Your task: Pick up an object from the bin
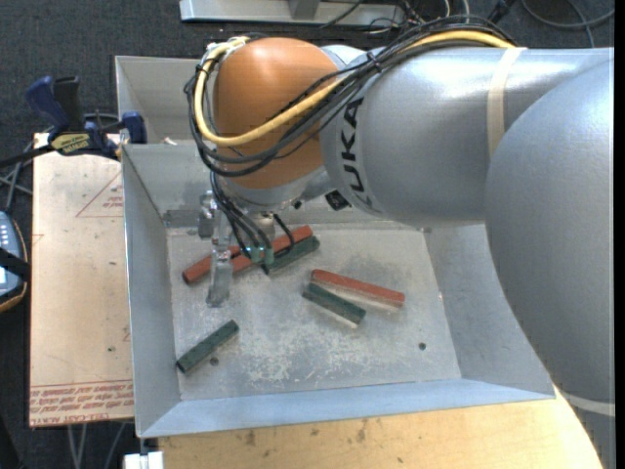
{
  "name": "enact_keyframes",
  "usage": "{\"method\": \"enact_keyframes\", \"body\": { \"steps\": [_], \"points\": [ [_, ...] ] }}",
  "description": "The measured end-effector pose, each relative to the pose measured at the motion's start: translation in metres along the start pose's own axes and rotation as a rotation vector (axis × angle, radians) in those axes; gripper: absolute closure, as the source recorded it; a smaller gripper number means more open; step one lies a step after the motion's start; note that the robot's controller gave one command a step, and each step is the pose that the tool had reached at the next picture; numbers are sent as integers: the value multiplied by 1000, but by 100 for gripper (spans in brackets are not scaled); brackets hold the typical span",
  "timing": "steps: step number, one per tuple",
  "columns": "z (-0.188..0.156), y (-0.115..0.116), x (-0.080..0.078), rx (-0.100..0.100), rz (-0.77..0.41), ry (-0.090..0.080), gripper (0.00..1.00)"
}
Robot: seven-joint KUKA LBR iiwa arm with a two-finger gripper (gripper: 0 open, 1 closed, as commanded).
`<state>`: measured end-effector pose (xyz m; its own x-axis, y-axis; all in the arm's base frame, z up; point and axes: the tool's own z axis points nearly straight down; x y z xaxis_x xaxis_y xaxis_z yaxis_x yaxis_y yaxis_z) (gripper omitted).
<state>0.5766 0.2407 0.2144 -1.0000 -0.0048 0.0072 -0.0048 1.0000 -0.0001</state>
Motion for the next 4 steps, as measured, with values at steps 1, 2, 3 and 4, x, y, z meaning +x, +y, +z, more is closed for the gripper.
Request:
{"method": "enact_keyframes", "body": {
  "steps": [1, 2, 3, 4],
  "points": [
    [-5, -1, -2, -2, 5, -8, 0],
    [60, -14, -29, -2, -113, -12, 0],
    [121, -14, 45, 0, -360, -8, 0],
    [135, -40, -6, -2, -342, -10, 0]
  ]
}}
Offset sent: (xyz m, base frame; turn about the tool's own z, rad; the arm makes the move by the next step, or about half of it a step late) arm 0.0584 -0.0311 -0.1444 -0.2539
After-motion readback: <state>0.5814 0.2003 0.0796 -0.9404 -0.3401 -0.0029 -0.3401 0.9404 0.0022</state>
